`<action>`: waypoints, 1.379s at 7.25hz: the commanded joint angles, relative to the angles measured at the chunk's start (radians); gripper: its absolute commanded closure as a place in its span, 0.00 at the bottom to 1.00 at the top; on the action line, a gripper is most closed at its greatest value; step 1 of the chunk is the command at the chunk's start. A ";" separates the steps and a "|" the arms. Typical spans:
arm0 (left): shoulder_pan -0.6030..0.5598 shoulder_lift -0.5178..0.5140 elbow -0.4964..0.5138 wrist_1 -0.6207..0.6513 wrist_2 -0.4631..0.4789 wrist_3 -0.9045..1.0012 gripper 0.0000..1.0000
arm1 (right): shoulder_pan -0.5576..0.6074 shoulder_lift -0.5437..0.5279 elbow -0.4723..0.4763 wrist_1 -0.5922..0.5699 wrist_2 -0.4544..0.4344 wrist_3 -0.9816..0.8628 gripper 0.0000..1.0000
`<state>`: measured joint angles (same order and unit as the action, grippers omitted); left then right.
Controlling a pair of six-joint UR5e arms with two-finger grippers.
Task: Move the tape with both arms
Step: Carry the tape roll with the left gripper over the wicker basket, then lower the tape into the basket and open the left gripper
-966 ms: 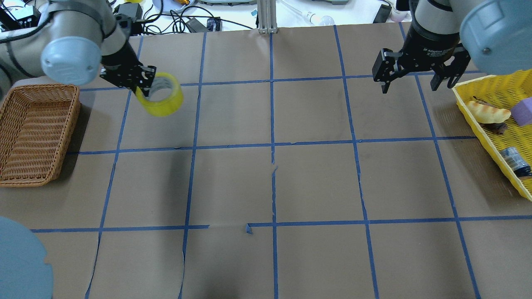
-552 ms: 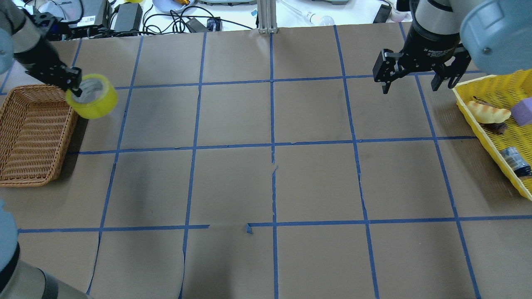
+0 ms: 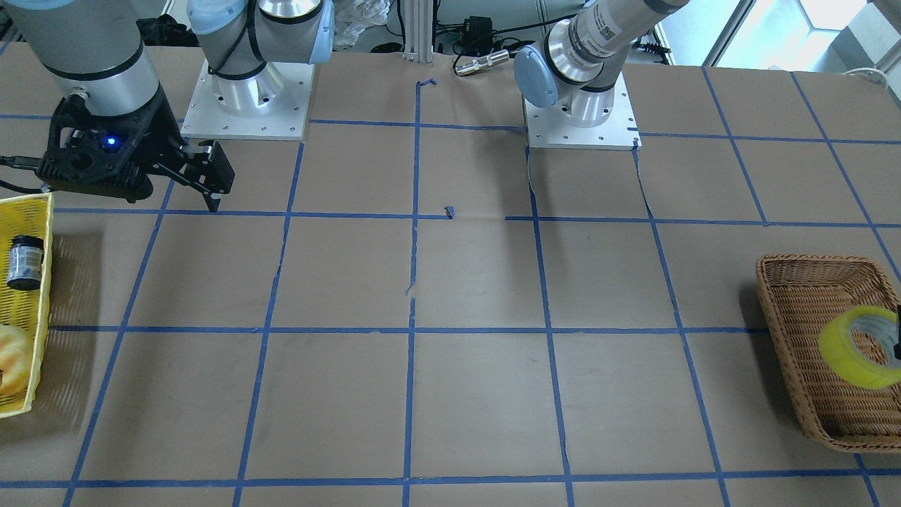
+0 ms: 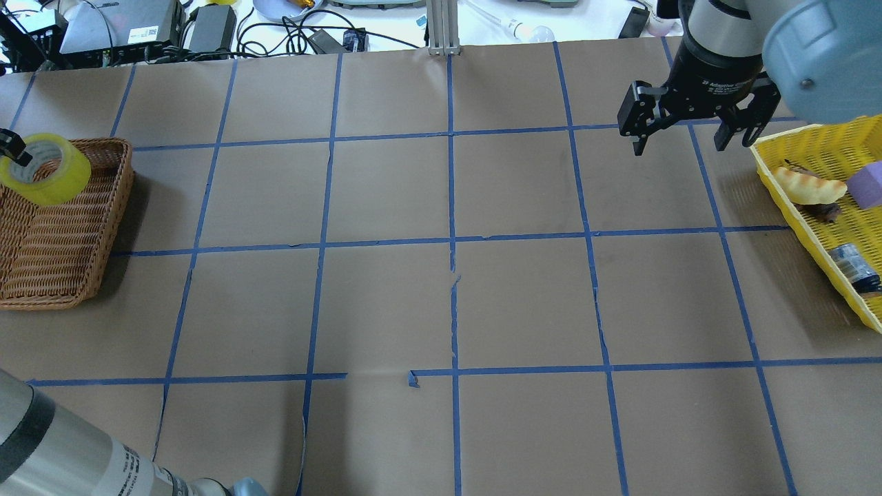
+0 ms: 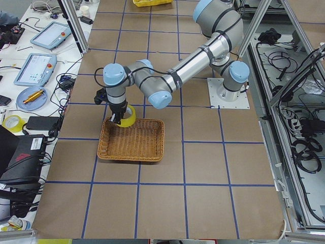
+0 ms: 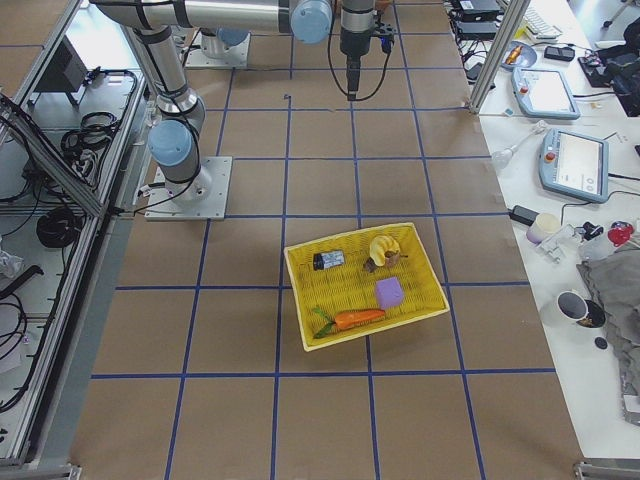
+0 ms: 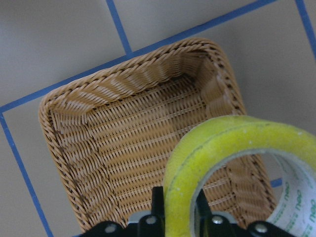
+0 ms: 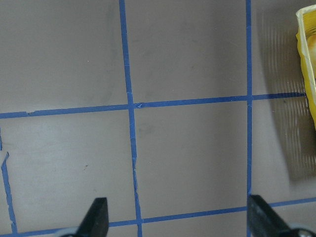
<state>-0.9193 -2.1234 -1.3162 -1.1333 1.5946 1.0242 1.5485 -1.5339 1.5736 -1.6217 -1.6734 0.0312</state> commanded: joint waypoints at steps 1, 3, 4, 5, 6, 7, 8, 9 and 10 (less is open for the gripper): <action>0.011 -0.070 -0.007 0.058 -0.024 0.019 0.89 | -0.001 0.000 0.000 -0.003 0.001 -0.002 0.00; 0.037 -0.070 -0.064 0.110 -0.056 0.017 0.34 | 0.001 0.000 -0.004 -0.004 0.020 0.006 0.00; 0.039 -0.053 -0.070 0.098 -0.053 0.017 0.28 | 0.002 -0.002 -0.007 0.012 0.018 0.006 0.00; 0.028 -0.011 -0.043 -0.010 -0.050 0.011 0.27 | 0.013 -0.018 -0.007 0.013 0.032 0.001 0.00; 0.013 0.066 -0.022 -0.170 -0.051 -0.002 0.27 | 0.016 -0.020 -0.010 0.017 0.034 -0.002 0.00; -0.044 0.129 -0.017 -0.250 -0.062 -0.039 0.27 | 0.018 -0.026 -0.007 0.023 0.043 -0.002 0.00; -0.138 0.198 -0.026 -0.256 -0.067 -0.146 0.27 | 0.018 -0.028 -0.006 0.023 0.046 -0.004 0.00; -0.215 0.270 -0.032 -0.258 -0.067 -0.195 0.27 | 0.018 -0.031 -0.004 0.023 0.059 -0.004 0.00; -0.301 0.330 -0.052 -0.325 -0.068 -0.326 0.27 | 0.018 -0.034 -0.004 0.023 0.079 -0.004 0.00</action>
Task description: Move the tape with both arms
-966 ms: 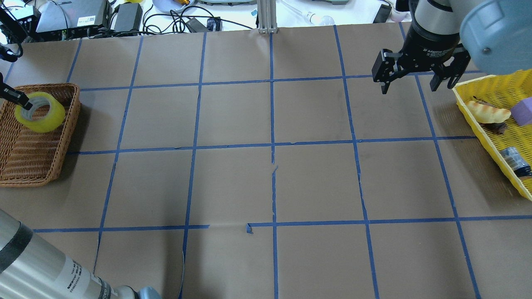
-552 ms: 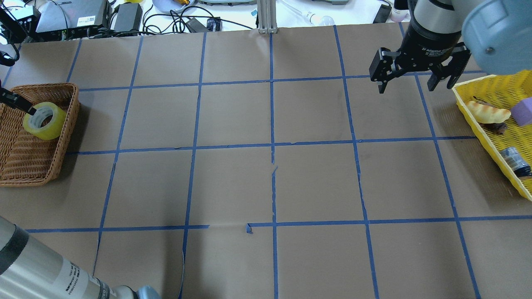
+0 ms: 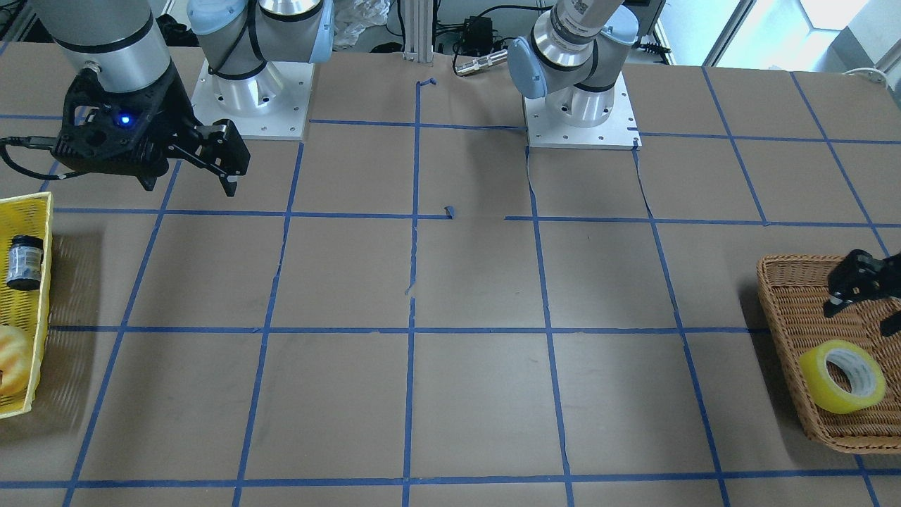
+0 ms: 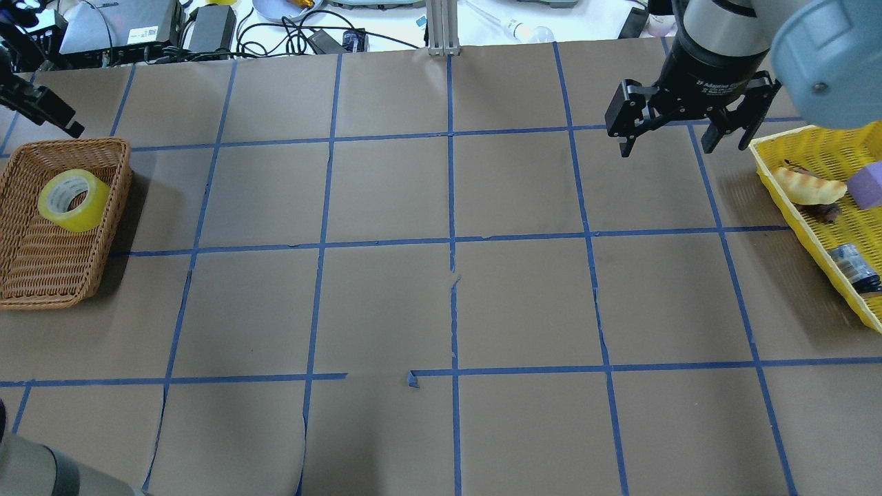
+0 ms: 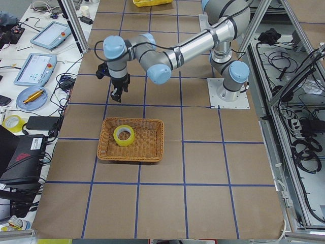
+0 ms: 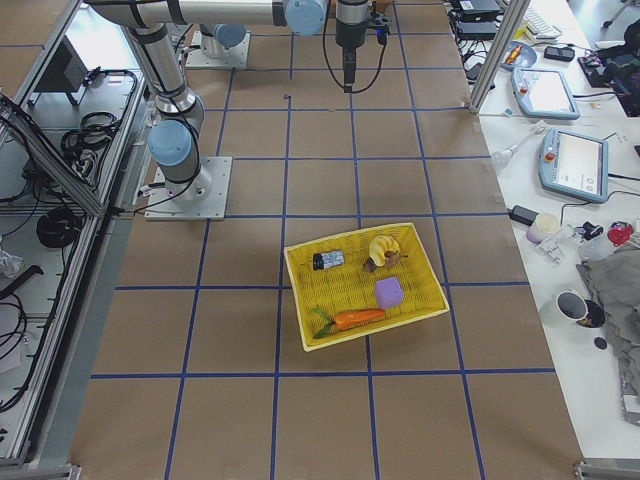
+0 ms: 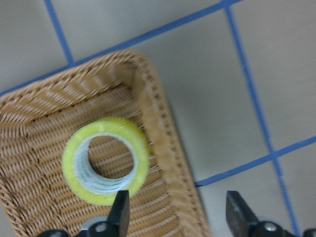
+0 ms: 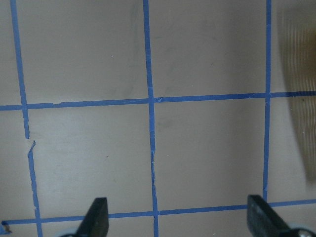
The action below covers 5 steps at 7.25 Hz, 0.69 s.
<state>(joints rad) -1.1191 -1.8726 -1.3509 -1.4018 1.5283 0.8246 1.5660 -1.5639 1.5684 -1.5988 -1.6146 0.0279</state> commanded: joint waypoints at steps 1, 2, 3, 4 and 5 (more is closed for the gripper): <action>-0.190 0.126 -0.042 -0.081 0.001 -0.323 0.25 | 0.000 -0.002 0.002 0.000 0.013 0.000 0.00; -0.305 0.165 -0.072 -0.088 0.003 -0.467 0.22 | -0.001 -0.002 0.005 0.002 0.007 0.000 0.00; -0.408 0.208 -0.118 -0.094 0.009 -0.665 0.22 | -0.001 -0.002 0.005 0.002 0.005 0.000 0.00; -0.476 0.252 -0.175 -0.092 0.041 -0.802 0.22 | -0.001 -0.002 0.005 0.002 0.004 -0.002 0.00; -0.493 0.280 -0.213 -0.077 0.064 -0.841 0.22 | -0.001 -0.002 0.005 0.002 0.004 -0.002 0.00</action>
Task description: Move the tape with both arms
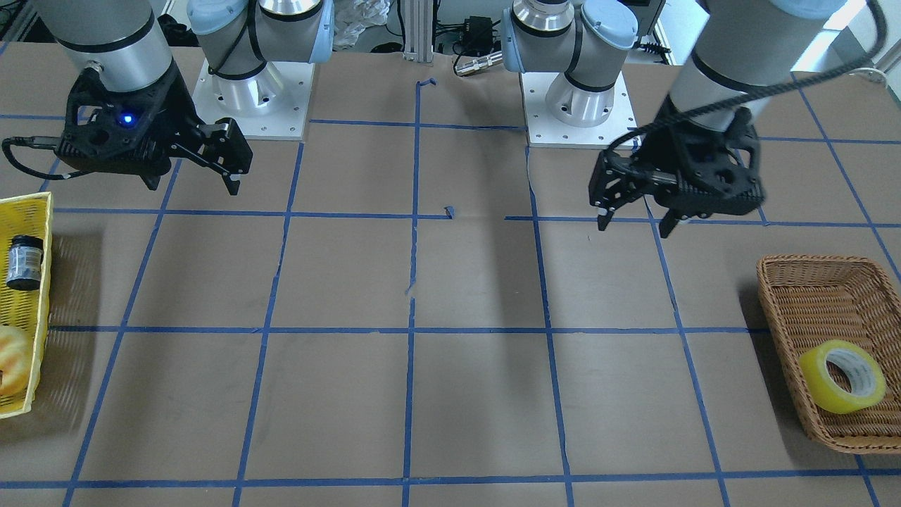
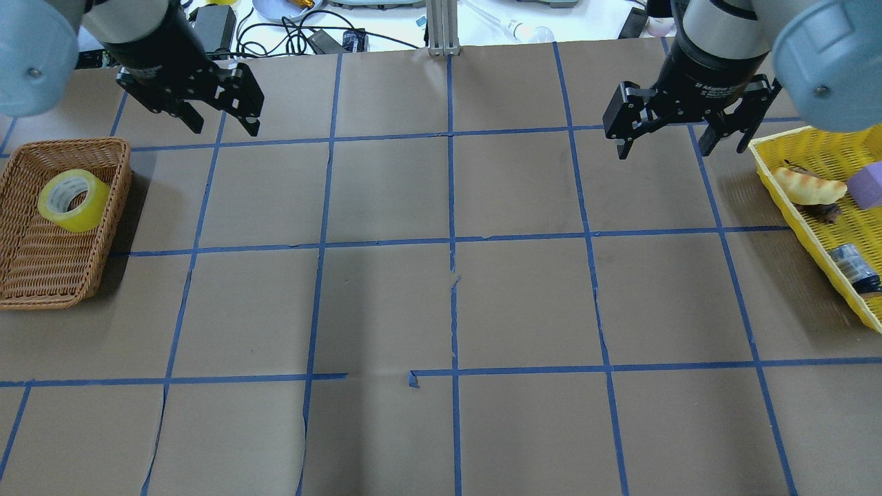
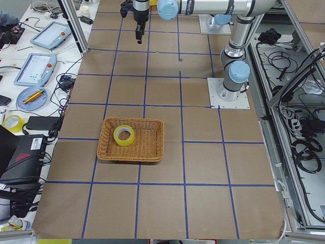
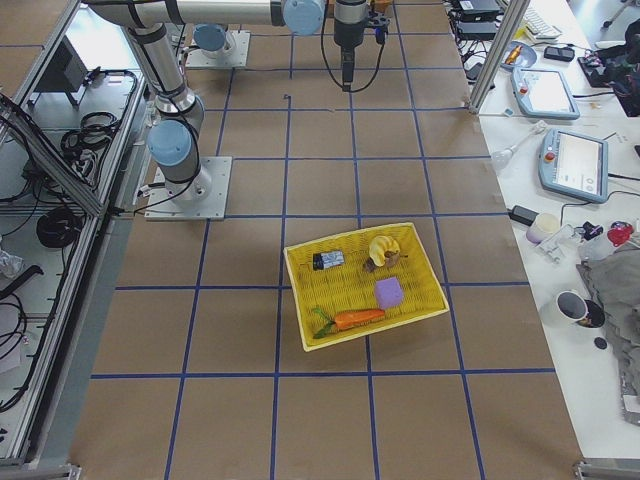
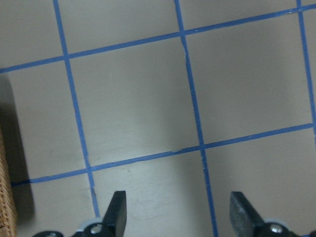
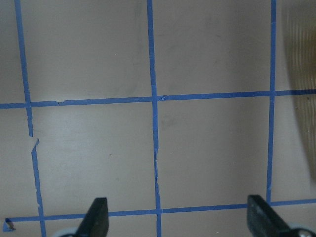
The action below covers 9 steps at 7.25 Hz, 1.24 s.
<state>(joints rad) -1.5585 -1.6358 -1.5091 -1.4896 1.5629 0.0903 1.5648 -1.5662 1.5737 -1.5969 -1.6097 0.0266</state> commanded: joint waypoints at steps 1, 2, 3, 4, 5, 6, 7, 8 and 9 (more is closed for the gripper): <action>-0.051 0.056 -0.051 0.012 0.025 -0.106 0.20 | 0.000 0.000 0.002 0.006 -0.004 -0.001 0.00; -0.049 0.060 -0.049 0.012 0.034 -0.112 0.19 | 0.000 0.000 0.000 0.006 -0.002 -0.001 0.00; -0.031 0.066 -0.049 0.009 0.035 -0.112 0.18 | 0.000 0.000 0.000 0.006 0.001 -0.001 0.00; -0.019 0.068 -0.048 0.011 0.034 -0.115 0.18 | 0.000 0.000 0.002 0.008 -0.002 -0.001 0.00; 0.012 0.068 -0.048 0.002 0.035 -0.115 0.15 | 0.000 -0.002 0.000 0.006 0.008 -0.025 0.00; 0.011 0.068 -0.049 -0.003 0.039 -0.163 0.03 | 0.000 -0.002 0.000 0.006 0.001 -0.036 0.00; 0.012 0.068 -0.052 -0.003 0.034 -0.175 0.00 | 0.000 -0.002 0.000 0.006 -0.001 -0.037 0.00; 0.011 0.067 -0.051 -0.003 0.035 -0.175 0.00 | 0.000 -0.002 0.000 0.005 0.002 -0.037 0.00; 0.011 0.070 -0.059 -0.004 0.036 -0.175 0.00 | 0.000 -0.002 0.000 0.006 -0.004 -0.037 0.00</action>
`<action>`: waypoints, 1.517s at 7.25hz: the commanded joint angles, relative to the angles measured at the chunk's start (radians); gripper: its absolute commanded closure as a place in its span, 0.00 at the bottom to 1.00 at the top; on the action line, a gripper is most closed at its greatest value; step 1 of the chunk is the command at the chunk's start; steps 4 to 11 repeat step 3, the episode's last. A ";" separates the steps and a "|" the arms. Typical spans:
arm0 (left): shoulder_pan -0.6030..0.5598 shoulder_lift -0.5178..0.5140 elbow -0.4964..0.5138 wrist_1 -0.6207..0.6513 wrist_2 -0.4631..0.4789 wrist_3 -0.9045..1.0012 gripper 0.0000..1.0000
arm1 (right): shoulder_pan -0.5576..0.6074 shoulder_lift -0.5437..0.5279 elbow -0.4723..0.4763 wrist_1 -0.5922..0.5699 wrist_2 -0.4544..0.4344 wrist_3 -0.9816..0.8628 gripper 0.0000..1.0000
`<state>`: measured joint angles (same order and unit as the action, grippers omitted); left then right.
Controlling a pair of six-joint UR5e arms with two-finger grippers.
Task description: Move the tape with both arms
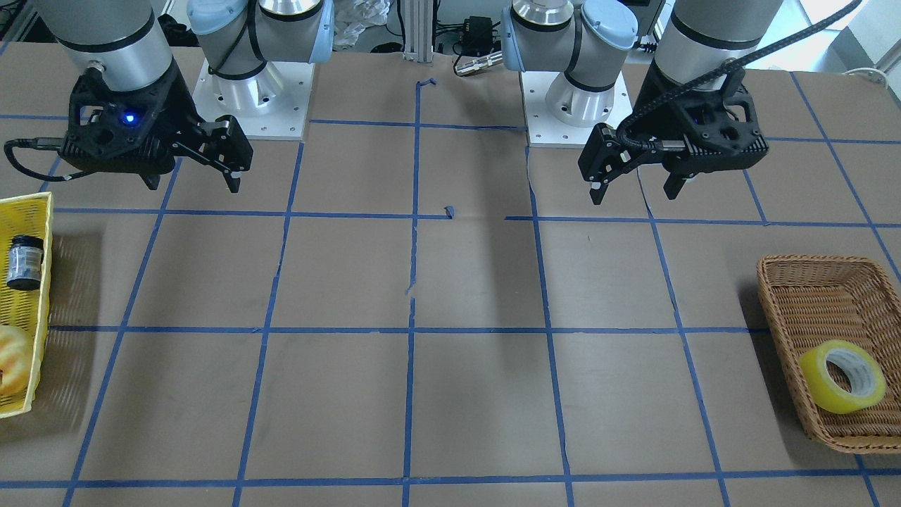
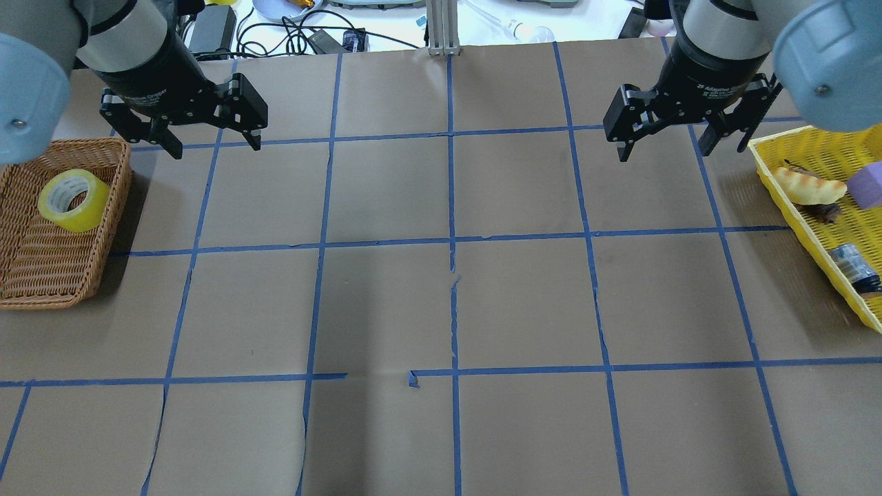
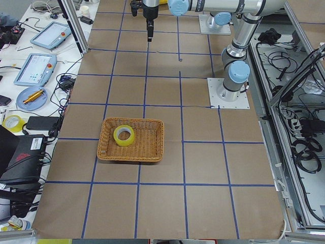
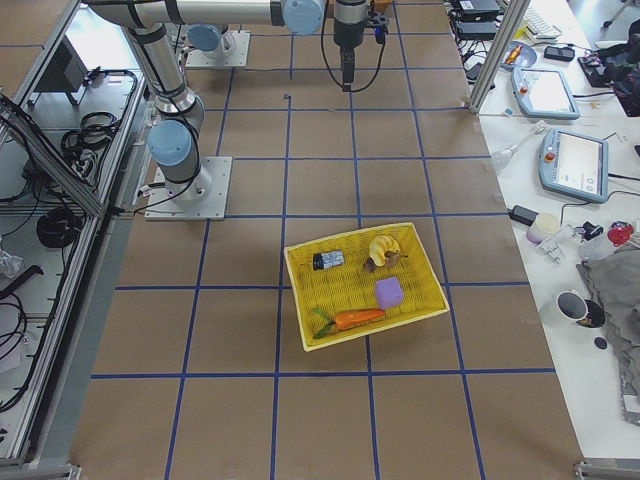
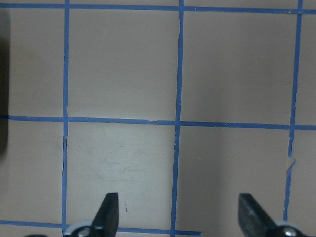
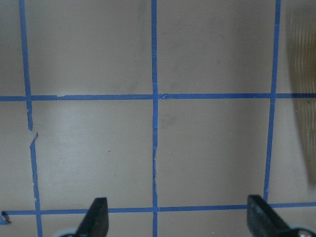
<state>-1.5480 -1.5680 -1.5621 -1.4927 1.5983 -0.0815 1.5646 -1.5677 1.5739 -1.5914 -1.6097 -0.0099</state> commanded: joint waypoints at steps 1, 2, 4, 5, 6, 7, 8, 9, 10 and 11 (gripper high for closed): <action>-0.004 0.003 -0.010 -0.009 0.005 0.002 0.00 | 0.000 0.000 0.000 0.001 -0.003 -0.001 0.00; -0.006 0.002 -0.010 -0.006 -0.003 0.002 0.00 | 0.000 0.000 0.001 0.002 -0.004 -0.002 0.00; -0.012 0.003 -0.012 -0.006 -0.003 0.002 0.00 | 0.000 0.000 0.001 0.002 -0.004 -0.002 0.00; -0.012 0.003 -0.012 -0.006 -0.003 0.002 0.00 | 0.000 0.000 0.001 0.002 -0.004 -0.002 0.00; -0.012 0.003 -0.012 -0.006 -0.003 0.002 0.00 | 0.000 0.000 0.001 0.002 -0.004 -0.002 0.00; -0.012 0.003 -0.012 -0.006 -0.003 0.002 0.00 | 0.000 0.000 0.001 0.002 -0.004 -0.002 0.00; -0.012 0.003 -0.012 -0.006 -0.003 0.002 0.00 | 0.000 0.000 0.001 0.002 -0.004 -0.002 0.00; -0.012 0.003 -0.012 -0.006 -0.003 0.002 0.00 | 0.000 0.000 0.001 0.002 -0.004 -0.002 0.00; -0.012 0.003 -0.012 -0.006 -0.003 0.002 0.00 | 0.000 0.000 0.001 0.002 -0.004 -0.002 0.00; -0.012 0.003 -0.012 -0.006 -0.003 0.002 0.00 | 0.000 0.000 0.001 0.002 -0.004 -0.002 0.00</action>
